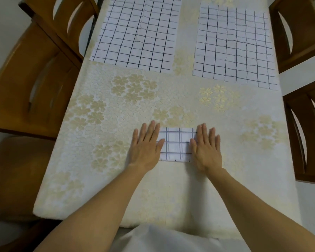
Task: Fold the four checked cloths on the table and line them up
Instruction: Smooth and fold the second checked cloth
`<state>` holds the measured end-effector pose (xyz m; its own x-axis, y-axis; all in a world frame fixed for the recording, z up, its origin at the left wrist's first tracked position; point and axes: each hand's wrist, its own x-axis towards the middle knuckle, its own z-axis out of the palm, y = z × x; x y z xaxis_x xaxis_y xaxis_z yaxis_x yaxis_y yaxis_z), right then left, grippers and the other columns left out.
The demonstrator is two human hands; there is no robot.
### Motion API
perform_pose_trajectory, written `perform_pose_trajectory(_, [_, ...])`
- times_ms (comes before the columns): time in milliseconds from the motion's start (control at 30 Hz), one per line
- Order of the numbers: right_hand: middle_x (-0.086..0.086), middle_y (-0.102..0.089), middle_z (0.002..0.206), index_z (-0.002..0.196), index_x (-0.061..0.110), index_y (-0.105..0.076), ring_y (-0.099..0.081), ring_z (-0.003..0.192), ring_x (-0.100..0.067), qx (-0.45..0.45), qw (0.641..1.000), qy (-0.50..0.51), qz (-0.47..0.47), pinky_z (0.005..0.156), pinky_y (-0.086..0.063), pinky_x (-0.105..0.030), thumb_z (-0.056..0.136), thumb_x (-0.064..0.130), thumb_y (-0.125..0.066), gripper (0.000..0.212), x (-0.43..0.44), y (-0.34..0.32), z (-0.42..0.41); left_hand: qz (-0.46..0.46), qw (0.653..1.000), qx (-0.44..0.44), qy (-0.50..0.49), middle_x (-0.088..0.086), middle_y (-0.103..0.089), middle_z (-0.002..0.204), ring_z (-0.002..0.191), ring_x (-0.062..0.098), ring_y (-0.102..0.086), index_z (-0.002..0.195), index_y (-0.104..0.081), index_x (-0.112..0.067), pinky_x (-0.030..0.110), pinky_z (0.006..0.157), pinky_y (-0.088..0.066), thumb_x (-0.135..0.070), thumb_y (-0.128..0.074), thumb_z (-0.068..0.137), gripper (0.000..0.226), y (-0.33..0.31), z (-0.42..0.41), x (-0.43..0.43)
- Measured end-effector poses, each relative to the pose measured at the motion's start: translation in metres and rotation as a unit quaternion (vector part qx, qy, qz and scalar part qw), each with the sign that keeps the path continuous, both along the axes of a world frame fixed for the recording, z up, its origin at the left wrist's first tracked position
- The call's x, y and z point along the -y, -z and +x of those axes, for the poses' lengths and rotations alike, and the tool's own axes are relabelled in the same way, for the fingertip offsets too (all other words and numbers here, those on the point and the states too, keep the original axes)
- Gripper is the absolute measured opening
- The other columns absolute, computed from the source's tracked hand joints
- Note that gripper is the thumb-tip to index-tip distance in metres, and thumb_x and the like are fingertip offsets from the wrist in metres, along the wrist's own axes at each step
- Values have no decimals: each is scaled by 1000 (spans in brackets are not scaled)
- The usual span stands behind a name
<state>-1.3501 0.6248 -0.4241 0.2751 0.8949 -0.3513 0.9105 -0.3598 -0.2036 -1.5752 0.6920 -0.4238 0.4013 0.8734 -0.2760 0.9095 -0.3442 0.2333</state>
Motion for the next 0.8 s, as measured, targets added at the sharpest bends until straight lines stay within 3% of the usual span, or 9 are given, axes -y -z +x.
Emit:
perform_pose_trajectory(67, [0,21,166,158,19,15,23,151,-26,-1,999,10,49,125,10,-46,104,46,-3,63,-18,-8,-21,9,998,46,-41,-4,24,167,153,22,24,161,15,-21,44,126,11,-37,-12,109,60,-9,21,-8])
perform_pose_trajectory(133, [-2,17,166,160,14,9,18,153,-26,-5,996,-36,80,125,9,-45,106,37,-14,62,-30,-6,-49,9,997,76,-10,-4,16,169,154,17,20,162,8,-18,40,127,10,-24,-23,109,62,-11,47,-11])
perform_pose_trajectory(200, [-3,15,167,160,12,7,15,154,-26,-9,995,-67,71,125,9,-44,106,36,-18,65,-30,6,-64,-12,998,61,34,-4,14,170,154,14,19,162,9,-17,38,127,8,-25,-24,109,63,-3,57,-10])
perform_pose_trajectory(300, [3,19,166,160,18,10,21,153,-19,2,997,-71,39,125,10,-44,108,44,-6,61,-16,16,-48,35,997,-24,66,-4,26,167,154,19,23,159,21,-18,45,127,6,-32,-12,109,61,11,37,-5])
perform_pose_trajectory(567, [4,33,162,155,21,26,31,149,-21,15,1000,-21,-3,124,10,-50,102,55,6,66,-2,3,4,41,997,-45,44,-3,29,166,153,24,25,158,24,-18,50,126,4,-47,5,105,63,12,-11,-15])
perform_pose_trajectory(700, [5,20,166,159,22,13,21,152,-21,7,998,-11,69,125,10,-46,107,48,-5,61,-16,-7,-20,36,999,27,6,1,28,166,153,24,24,159,20,-16,47,127,8,-38,-11,109,63,-3,12,-15])
perform_pose_trajectory(800, [5,21,166,158,25,15,25,151,-22,-7,998,-51,44,124,11,-47,105,52,-1,62,-20,1,-45,35,995,6,88,2,24,167,154,24,23,159,20,-15,46,127,4,-32,-17,110,64,2,35,-9])
